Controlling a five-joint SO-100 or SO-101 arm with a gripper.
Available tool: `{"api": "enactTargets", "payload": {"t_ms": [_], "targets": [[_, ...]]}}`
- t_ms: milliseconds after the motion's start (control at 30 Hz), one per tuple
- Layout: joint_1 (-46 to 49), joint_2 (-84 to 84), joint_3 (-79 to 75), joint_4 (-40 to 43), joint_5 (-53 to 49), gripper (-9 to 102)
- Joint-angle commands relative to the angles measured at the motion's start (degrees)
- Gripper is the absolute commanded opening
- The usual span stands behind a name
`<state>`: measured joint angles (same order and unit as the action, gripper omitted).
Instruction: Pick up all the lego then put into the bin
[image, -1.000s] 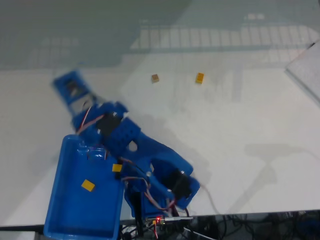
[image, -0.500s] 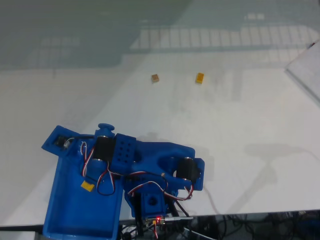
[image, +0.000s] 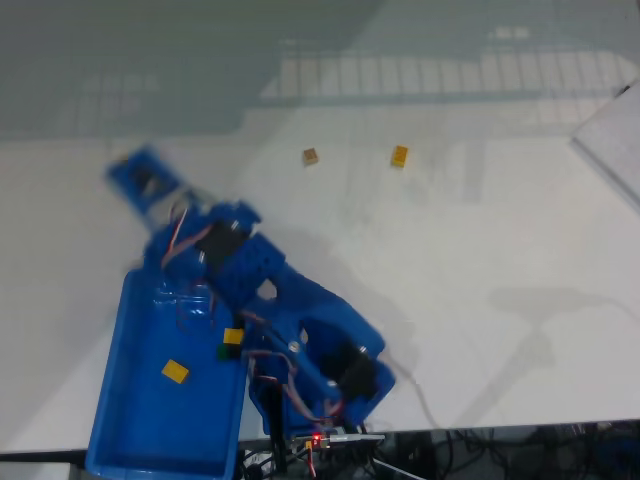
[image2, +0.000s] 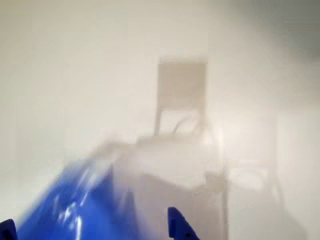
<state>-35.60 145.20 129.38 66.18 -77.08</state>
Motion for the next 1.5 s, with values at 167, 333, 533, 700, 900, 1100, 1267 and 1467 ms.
{"api": "enactTargets", "payload": {"t_ms": [167,333,533,700,900,1100,1267,1467], "targets": [[28.74,-15.47,6.68,-36.47,-6.94,37],[36.21,-26.72,7.03,-50.36,-6.59,37],[42.54,-37.53,6.33,-60.82,-8.26,37],[44.47,-43.51,5.01,-62.84,-10.28,36],[46.49,-47.55,3.43,-62.84,-12.04,35],[46.85,-50.45,1.93,-62.84,-13.01,34],[46.93,-52.47,0.79,-62.84,-13.62,31],[47.02,-54.40,-0.44,-62.84,-14.06,28]]}}
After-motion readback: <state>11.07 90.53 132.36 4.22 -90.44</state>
